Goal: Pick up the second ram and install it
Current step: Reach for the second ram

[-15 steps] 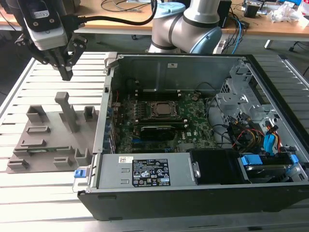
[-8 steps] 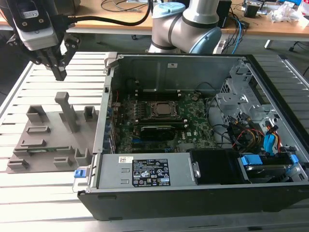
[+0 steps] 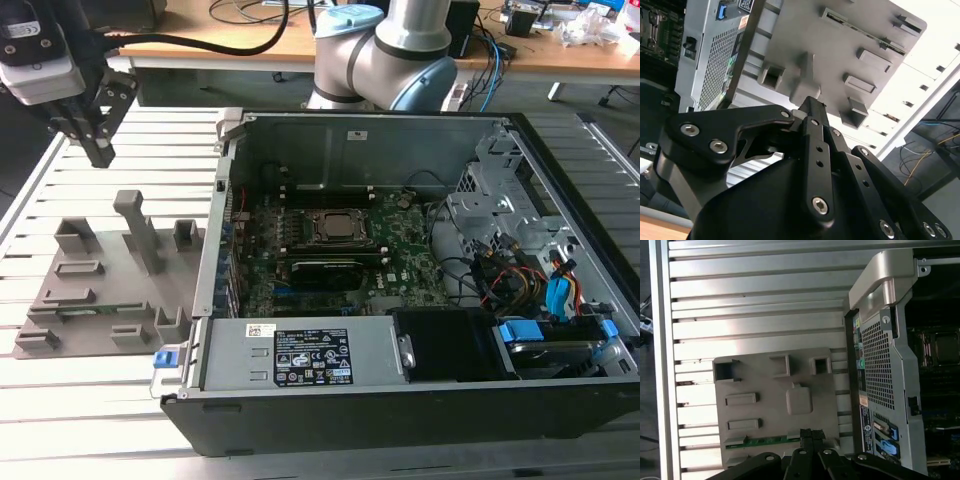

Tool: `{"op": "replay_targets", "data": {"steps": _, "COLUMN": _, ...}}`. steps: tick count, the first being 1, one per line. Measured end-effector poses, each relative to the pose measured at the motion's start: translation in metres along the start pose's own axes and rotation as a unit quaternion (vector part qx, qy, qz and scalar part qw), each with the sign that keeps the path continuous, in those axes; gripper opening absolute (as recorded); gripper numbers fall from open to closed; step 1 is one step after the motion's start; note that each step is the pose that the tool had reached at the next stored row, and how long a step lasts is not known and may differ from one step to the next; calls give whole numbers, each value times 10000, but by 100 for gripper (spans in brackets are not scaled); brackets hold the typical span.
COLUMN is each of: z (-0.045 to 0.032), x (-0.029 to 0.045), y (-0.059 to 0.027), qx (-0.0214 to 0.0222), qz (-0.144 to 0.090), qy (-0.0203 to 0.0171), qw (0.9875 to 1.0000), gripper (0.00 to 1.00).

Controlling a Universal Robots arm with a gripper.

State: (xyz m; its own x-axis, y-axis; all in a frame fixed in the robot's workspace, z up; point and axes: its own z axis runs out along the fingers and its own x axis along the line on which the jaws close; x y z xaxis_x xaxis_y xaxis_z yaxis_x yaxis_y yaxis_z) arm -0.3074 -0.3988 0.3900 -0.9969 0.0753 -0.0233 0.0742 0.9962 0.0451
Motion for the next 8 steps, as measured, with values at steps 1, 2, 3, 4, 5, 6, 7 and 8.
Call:
{"op": "replay_targets", "data": {"steps": 1, "z": 1, "x": 16, "y": -1, "qx": 0, "qz": 0, "qy": 0, "qw": 10000, "gripper": 11}}
{"op": "replay_targets", "data": {"steps": 2, "z": 1, "x": 32, "y": -3, "qx": 0, "qz": 0, "qy": 0, "qw": 10000, "gripper": 11}}
{"op": "replay_targets", "data": {"steps": 3, "z": 1, "x": 50, "y": -4, "qx": 0, "qz": 0, "qy": 0, "qw": 10000, "gripper": 11}}
{"op": "replay_targets", "data": {"steps": 4, "z": 2, "x": 63, "y": -5, "qx": 0, "qz": 0, "qy": 0, "qw": 10000, "gripper": 11}}
{"op": "replay_targets", "data": {"steps": 5, "z": 2, "x": 81, "y": -6, "qx": 0, "qz": 0, "qy": 0, "qw": 10000, "gripper": 11}}
{"op": "replay_targets", "data": {"steps": 6, "z": 4, "x": 106, "y": -8, "qx": 0, "qz": 0, "qy": 0, "qw": 10000, "gripper": 11}}
{"op": "replay_targets", "data": {"steps": 7, "z": 4, "x": 119, "y": -9, "qx": 0, "qz": 0, "qy": 0, "qw": 10000, "gripper": 11}}
{"op": "replay_targets", "data": {"steps": 8, "z": 4, "x": 128, "y": -10, "qx": 0, "qz": 0, "qy": 0, "qw": 10000, "gripper": 11}}
